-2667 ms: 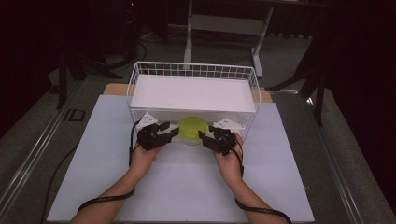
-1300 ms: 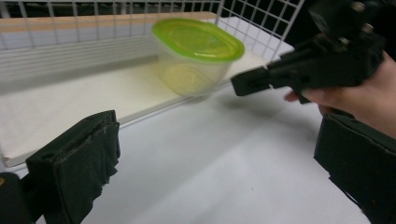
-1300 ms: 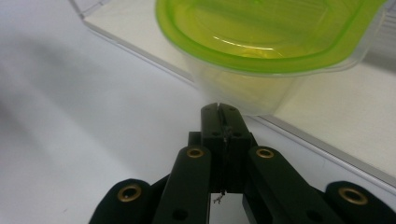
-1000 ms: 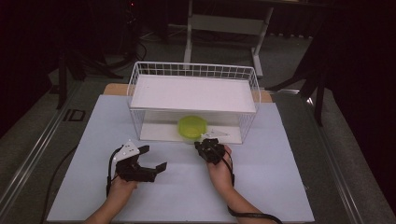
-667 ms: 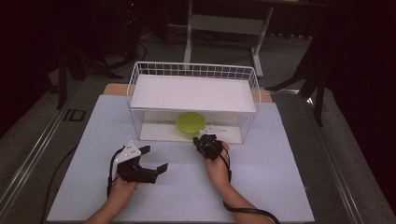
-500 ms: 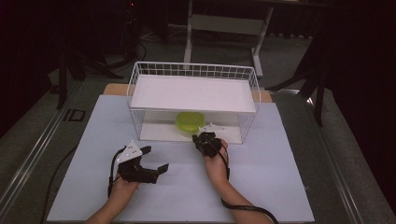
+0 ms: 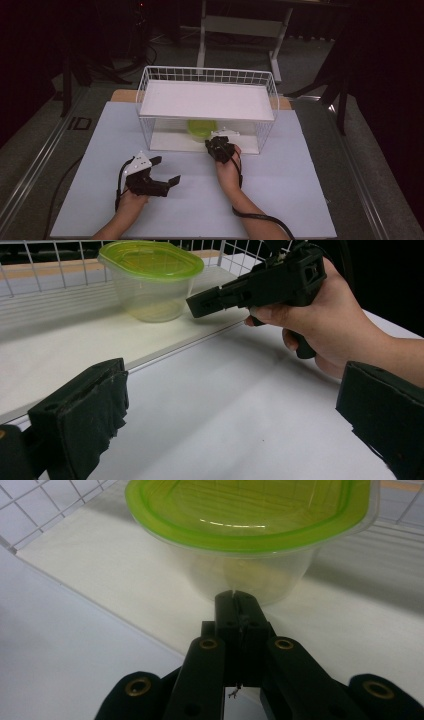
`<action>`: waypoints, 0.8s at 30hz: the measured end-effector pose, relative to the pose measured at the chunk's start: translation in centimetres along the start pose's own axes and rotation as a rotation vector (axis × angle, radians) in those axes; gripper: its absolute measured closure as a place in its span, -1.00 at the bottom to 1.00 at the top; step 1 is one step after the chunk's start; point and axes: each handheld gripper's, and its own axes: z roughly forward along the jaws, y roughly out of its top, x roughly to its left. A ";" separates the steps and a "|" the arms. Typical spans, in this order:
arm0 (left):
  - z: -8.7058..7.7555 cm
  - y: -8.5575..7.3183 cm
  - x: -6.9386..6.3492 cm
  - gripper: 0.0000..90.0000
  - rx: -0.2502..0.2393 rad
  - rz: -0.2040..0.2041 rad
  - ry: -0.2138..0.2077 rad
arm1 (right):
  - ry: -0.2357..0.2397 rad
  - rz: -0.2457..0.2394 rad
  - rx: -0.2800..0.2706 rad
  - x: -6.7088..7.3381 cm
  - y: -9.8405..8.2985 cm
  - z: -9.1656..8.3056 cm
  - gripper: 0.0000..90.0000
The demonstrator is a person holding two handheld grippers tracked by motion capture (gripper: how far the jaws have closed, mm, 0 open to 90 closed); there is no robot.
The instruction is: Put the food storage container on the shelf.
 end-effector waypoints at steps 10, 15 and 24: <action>-0.2 0.0 0.1 -0.97 -0.011 -0.006 -0.001 | 0.037 -0.038 0.000 0.9 -0.5 -1.6 0.87; -0.1 0.1 -0.1 -0.97 0.000 0.003 -0.005 | 0.082 -0.034 -0.010 1.3 -1.1 -3.3 0.65; 0.2 0.3 -0.7 -0.97 0.005 -0.005 -0.030 | 0.093 -0.048 -0.033 1.4 -1.8 -6.8 0.08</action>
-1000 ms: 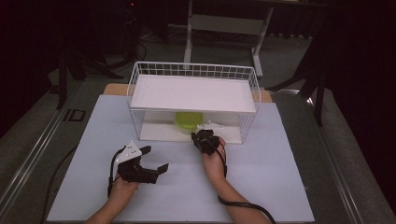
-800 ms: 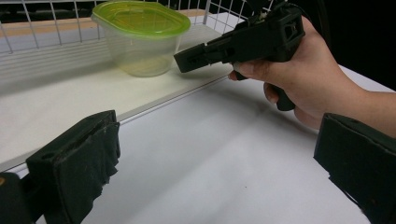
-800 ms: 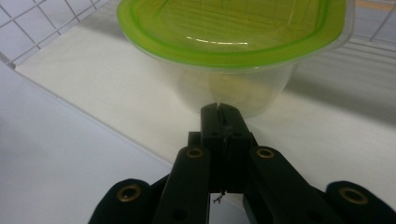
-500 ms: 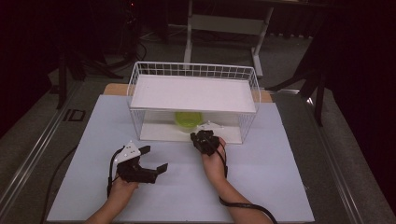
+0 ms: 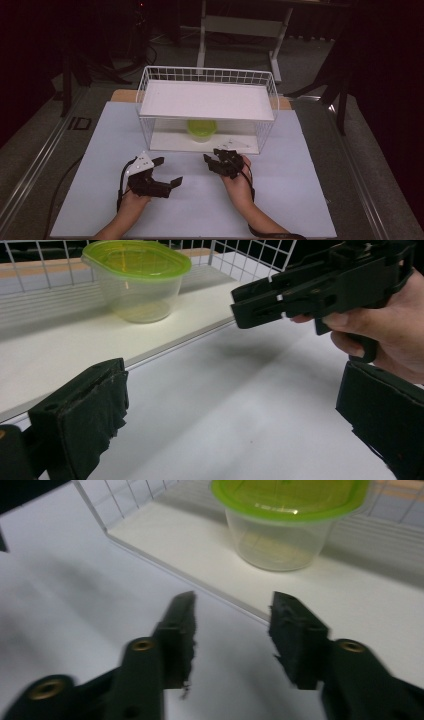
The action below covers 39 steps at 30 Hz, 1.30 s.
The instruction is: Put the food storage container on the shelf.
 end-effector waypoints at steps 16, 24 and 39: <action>-1.1 0.3 -0.8 -0.97 0.016 0.008 -0.019 | 0.048 0.050 -0.048 -0.6 -1.2 -4.6 -0.69; -2.2 0.1 -0.7 -0.97 0.031 0.018 -0.008 | 0.017 0.030 -0.050 -1.9 -2.6 -6.5 -0.69; -4.4 -0.6 0.1 -0.97 0.031 0.006 0.016 | -0.013 0.001 -0.056 -3.0 -4.2 -9.8 -0.69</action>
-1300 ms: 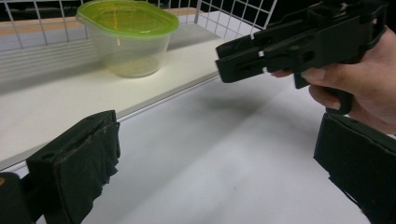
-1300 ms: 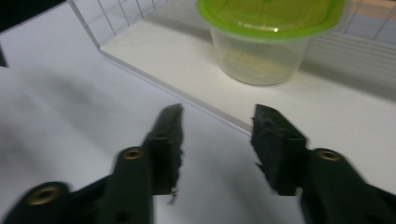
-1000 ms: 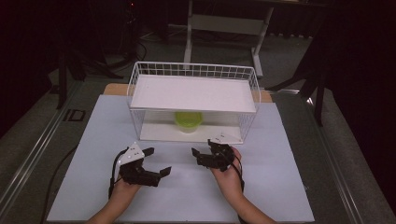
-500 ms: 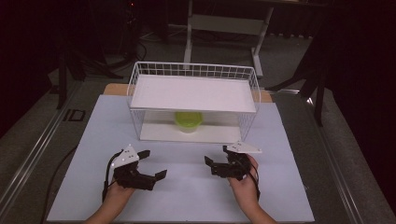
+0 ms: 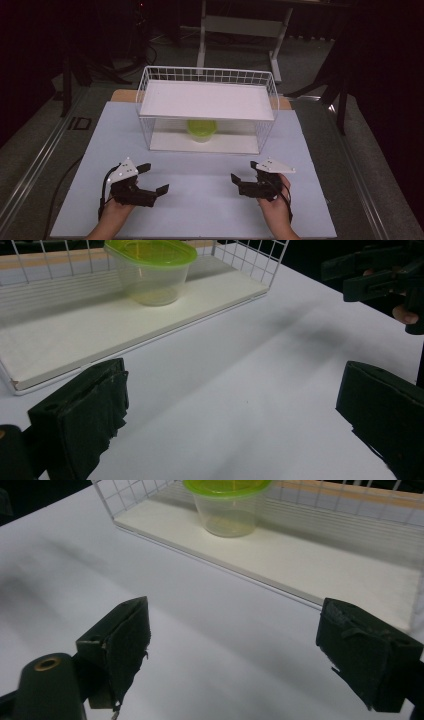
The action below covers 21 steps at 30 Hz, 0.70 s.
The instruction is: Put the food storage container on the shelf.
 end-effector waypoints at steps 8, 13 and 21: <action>-0.2 -0.5 -0.1 -0.97 0.002 0.012 0.009 | 0.001 0.016 0.005 -0.8 -1.2 -1.4 -0.69; -0.1 -0.7 0.1 -0.97 -0.007 0.000 0.010 | -0.014 -0.008 0.010 -1.2 -1.9 -1.6 -0.69; 0.0 -1.0 0.3 -0.97 -0.005 0.003 0.014 | -0.021 -0.049 0.012 -1.5 -2.5 -1.1 -0.66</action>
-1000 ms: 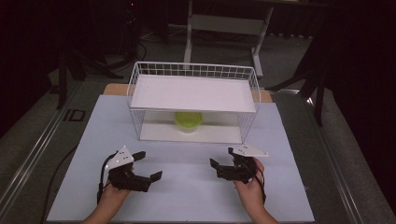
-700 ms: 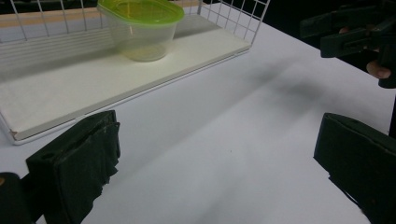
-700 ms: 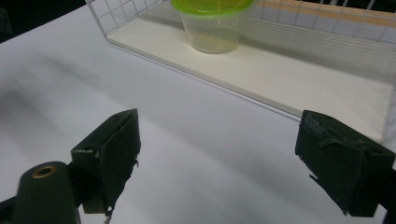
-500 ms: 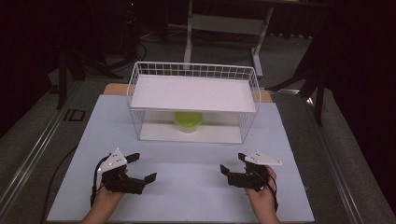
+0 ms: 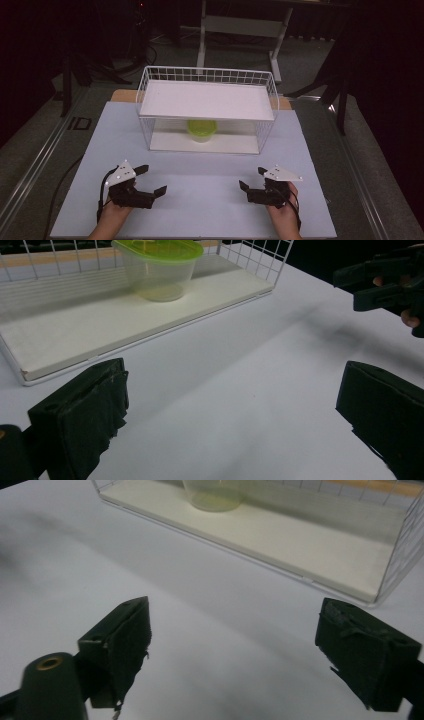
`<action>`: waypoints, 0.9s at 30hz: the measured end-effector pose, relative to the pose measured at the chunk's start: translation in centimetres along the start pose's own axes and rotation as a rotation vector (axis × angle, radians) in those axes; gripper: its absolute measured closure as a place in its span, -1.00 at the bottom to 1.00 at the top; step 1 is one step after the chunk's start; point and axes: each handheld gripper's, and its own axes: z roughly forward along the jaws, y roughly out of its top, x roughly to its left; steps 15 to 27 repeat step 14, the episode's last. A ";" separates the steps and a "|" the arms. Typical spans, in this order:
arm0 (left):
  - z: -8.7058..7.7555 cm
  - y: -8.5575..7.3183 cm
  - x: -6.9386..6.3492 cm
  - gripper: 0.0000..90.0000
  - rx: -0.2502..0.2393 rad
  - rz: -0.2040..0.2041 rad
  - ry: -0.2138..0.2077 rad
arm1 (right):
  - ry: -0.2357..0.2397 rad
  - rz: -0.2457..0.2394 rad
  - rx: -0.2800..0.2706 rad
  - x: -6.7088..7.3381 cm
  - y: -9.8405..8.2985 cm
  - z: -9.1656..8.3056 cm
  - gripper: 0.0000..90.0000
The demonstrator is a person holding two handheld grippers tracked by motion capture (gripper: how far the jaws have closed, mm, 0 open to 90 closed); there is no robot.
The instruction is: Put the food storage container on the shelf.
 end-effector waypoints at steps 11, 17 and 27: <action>0.3 -0.1 -0.3 -0.97 0.005 0.000 -0.019 | -0.010 -0.001 -0.007 -0.9 -0.3 0.6 -0.65; 0.2 -0.1 -0.1 -0.97 -0.002 0.001 -0.018 | -0.003 -0.005 0.001 -0.8 -0.4 0.7 -0.65; 0.2 -0.1 -0.1 -0.97 -0.002 0.001 -0.018 | -0.003 -0.005 0.001 -0.8 -0.4 0.7 -0.65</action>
